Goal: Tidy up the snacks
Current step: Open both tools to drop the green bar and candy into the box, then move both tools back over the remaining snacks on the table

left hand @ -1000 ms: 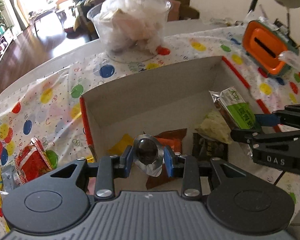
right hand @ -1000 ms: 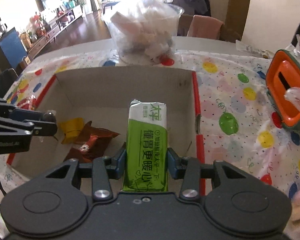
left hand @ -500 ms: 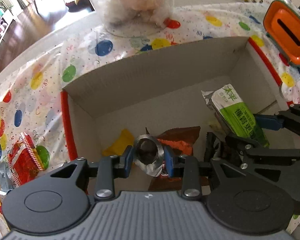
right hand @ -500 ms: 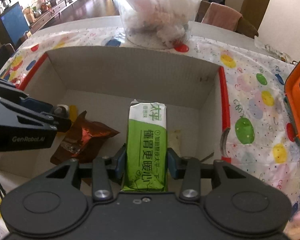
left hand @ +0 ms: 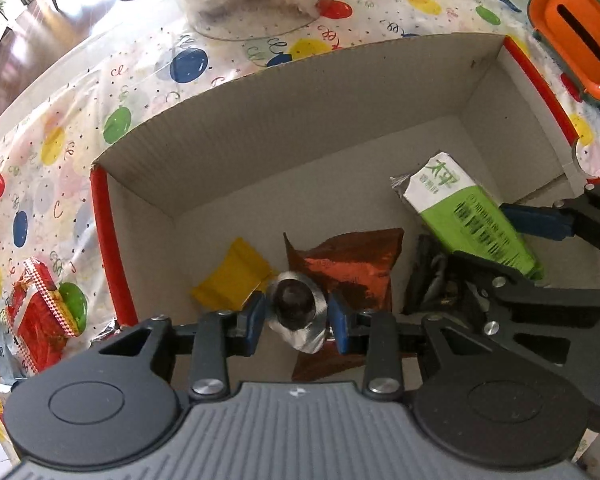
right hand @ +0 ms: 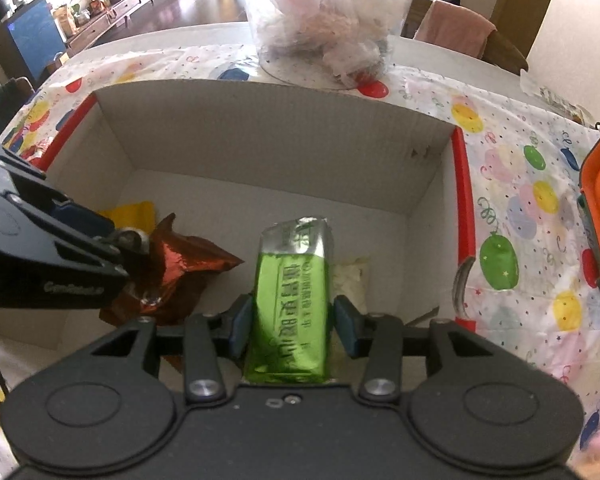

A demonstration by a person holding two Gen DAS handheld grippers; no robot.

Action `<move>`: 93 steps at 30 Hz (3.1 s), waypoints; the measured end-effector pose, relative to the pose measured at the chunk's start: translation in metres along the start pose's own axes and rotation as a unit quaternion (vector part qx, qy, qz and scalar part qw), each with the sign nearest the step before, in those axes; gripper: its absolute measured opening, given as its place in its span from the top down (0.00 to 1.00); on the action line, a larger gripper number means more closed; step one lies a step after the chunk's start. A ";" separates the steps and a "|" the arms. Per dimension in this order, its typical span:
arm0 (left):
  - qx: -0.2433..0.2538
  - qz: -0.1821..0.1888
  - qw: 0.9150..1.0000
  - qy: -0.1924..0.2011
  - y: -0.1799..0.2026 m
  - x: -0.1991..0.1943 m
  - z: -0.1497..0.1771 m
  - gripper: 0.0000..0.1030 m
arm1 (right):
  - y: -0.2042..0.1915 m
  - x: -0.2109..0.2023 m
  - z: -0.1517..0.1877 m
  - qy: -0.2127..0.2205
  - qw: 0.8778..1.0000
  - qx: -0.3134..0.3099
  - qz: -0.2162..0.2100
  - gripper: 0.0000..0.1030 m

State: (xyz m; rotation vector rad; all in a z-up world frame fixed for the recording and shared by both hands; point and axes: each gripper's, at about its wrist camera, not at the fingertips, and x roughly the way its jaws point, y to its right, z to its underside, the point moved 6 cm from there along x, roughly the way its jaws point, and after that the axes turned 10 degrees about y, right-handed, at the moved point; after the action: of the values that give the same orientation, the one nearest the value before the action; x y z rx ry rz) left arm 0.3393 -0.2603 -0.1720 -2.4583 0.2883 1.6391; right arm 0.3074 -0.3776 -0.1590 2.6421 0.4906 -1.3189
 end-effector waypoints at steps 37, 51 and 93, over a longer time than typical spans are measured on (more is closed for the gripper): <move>-0.063 -0.018 0.971 0.230 -0.052 -0.147 0.064 0.43 | -0.075 -0.118 -0.023 0.145 0.984 -0.008 -0.099 0.17; -0.080 -0.031 0.953 0.292 -0.127 -0.188 0.117 0.23 | -0.157 -0.132 -0.030 0.194 0.973 -0.035 -0.122 0.00; -0.113 -0.038 0.976 0.184 -0.335 -0.045 0.200 0.15 | -0.286 0.060 -0.036 0.046 0.997 -0.056 -0.020 0.05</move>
State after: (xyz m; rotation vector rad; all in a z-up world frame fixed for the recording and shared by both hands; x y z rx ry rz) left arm 0.2294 0.1158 -0.1945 -2.9002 0.0543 1.2365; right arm 0.2670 -0.0865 -0.1818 2.6216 0.6136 -1.1488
